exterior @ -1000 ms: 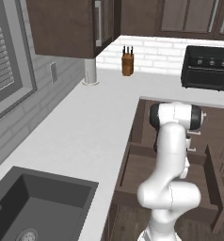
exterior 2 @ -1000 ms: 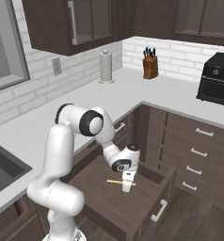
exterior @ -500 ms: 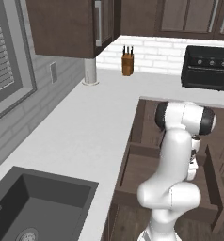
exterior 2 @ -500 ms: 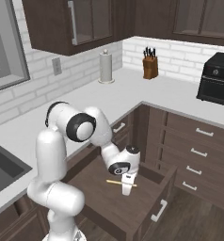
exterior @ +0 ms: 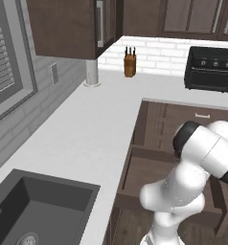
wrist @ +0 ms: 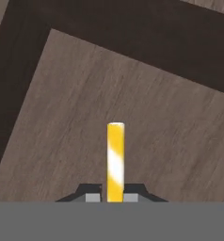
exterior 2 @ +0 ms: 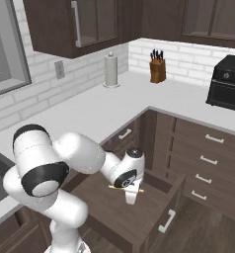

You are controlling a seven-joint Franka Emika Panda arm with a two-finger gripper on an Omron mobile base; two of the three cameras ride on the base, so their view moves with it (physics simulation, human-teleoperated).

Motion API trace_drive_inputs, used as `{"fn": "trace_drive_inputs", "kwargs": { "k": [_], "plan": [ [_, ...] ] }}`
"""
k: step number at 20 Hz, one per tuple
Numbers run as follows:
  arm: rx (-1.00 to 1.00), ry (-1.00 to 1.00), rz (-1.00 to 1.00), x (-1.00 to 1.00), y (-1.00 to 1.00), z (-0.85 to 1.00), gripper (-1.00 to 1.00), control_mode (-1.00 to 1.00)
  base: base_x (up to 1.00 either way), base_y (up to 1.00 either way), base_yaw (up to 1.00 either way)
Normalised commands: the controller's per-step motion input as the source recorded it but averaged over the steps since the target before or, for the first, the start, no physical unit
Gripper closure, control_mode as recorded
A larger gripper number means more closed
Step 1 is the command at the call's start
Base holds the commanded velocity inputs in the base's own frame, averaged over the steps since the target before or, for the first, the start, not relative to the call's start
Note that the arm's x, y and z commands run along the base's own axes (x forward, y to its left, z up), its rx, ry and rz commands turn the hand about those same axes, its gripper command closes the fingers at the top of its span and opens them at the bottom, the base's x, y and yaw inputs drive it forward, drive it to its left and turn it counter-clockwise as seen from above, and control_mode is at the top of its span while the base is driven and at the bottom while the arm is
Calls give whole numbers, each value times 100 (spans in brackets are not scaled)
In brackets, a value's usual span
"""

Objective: Take a straw from the drawer in front and place it inside the glass cup on the dining counter.

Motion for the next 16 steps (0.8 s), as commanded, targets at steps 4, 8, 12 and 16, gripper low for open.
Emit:
{"fn": "trace_drive_inputs", "kwargs": {
  "k": [4,8,12,16],
  "plan": [
    [0,0,0,0,-7,100,100,-100,0,0,0],
    [0,0,0,-5,-9,100,100,-100,0,0,0],
    [0,0,4,-3,-7,100,100,-100,0,0,0],
    [0,0,16,-2,-1,94,100,-100,0,0,0]
  ]
}}
